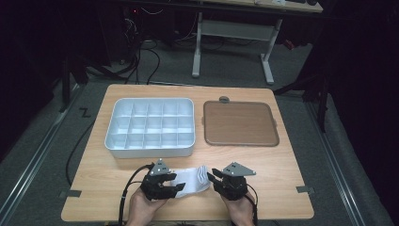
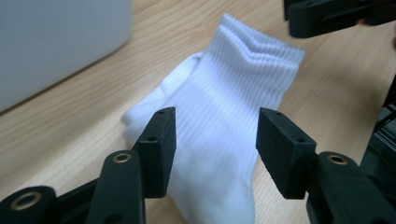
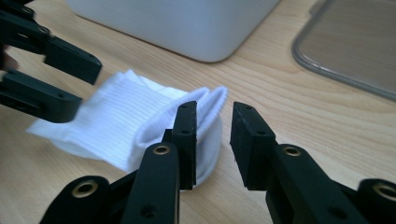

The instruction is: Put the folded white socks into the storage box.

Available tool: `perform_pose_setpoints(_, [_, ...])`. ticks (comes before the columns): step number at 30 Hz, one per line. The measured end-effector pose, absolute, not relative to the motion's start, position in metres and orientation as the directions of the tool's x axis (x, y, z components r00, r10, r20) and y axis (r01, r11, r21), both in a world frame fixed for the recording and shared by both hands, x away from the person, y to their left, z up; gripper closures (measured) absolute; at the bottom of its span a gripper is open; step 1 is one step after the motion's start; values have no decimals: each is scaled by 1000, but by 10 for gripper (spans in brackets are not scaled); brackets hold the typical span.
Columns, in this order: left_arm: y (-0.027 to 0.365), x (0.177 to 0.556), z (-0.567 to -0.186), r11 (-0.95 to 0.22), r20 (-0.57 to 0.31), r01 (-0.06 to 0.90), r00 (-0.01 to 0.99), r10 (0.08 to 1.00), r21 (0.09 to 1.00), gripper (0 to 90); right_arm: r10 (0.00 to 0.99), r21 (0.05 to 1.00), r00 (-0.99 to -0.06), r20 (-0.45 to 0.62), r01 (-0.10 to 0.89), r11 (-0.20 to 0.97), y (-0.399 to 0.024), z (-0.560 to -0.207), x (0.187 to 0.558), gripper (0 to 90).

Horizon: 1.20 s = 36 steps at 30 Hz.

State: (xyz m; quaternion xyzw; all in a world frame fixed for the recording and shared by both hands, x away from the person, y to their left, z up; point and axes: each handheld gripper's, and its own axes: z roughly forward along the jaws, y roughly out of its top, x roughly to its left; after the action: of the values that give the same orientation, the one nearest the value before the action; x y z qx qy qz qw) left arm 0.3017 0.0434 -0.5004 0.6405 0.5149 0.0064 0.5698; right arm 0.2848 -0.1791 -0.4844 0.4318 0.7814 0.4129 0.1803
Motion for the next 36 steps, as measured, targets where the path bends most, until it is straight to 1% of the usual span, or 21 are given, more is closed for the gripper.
perform_pose_setpoints(2, [45, 300, -504, 179, -575, 653, 464, 674, 736, 481, 815, 803, -576, 67, 516, 299, -176, -482, 283, 707])
perform_pose_setpoints(3, [45, 299, -506, 180, -572, 650, 462, 678, 738, 479, 801, 805, -597, 50, 499, 321, -169, -480, 282, 689])
perform_pose_setpoints(4, [45, 299, -508, 177, -568, 649, 462, 681, 740, 479, 801, 805, -597, 50, 499, 321, -169, -480, 282, 689])
perform_pose_setpoints(6, [43, 297, -510, 175, -567, 651, 459, 684, 739, 476, 789, 803, -613, 42, 490, 339, -162, -479, 281, 660])
perform_pose_setpoints(12, [38, 298, -517, 146, -526, 631, 471, 708, 762, 472, 780, 770, -626, 21, 508, 387, -147, -489, 286, 582])
perform_pose_setpoints(14, [37, 299, -520, 133, -509, 625, 472, 720, 769, 472, 789, 759, -614, 4, 516, 397, -149, -496, 289, 595])
perform_pose_setpoints(16, [36, 299, -524, 110, -480, 618, 473, 739, 778, 473, 800, 747, -600, -1, 532, 400, -153, -501, 290, 629])
perform_pose_setpoints(17, [36, 299, -527, 96, -465, 616, 473, 748, 782, 473, 809, 732, -587, 0, 551, 400, -159, -506, 291, 664])
perform_pose_setpoints(18, [35, 299, -529, 83, -450, 611, 478, 754, 787, 473, 809, 732, -587, 0, 551, 400, -159, -506, 291, 664])
perform_pose_setpoints(23, [35, 300, -532, 72, -433, 597, 487, 759, 799, 471, 811, 715, -585, 18, 575, 399, -168, -515, 291, 738])
perform_pose_setpoints(24, [35, 301, -532, 79, -441, 602, 482, 757, 795, 469, 808, 716, -588, 18, 572, 401, -168, -516, 292, 749])
perform_pose_setpoints(30, [37, 305, -532, 75, -436, 602, 482, 760, 795, 467, 809, 725, -587, 37, 573, 383, -168, -520, 295, 764])
perform_pose_setpoints(34, [39, 309, -533, 94, -448, 604, 469, 761, 792, 465, 806, 727, -590, 38, 570, 383, -167, -520, 297, 764])
perform_pose_setpoints(36, [39, 310, -533, 87, -441, 604, 468, 766, 792, 463, 805, 722, -592, 33, 571, 390, -166, -520, 298, 763])
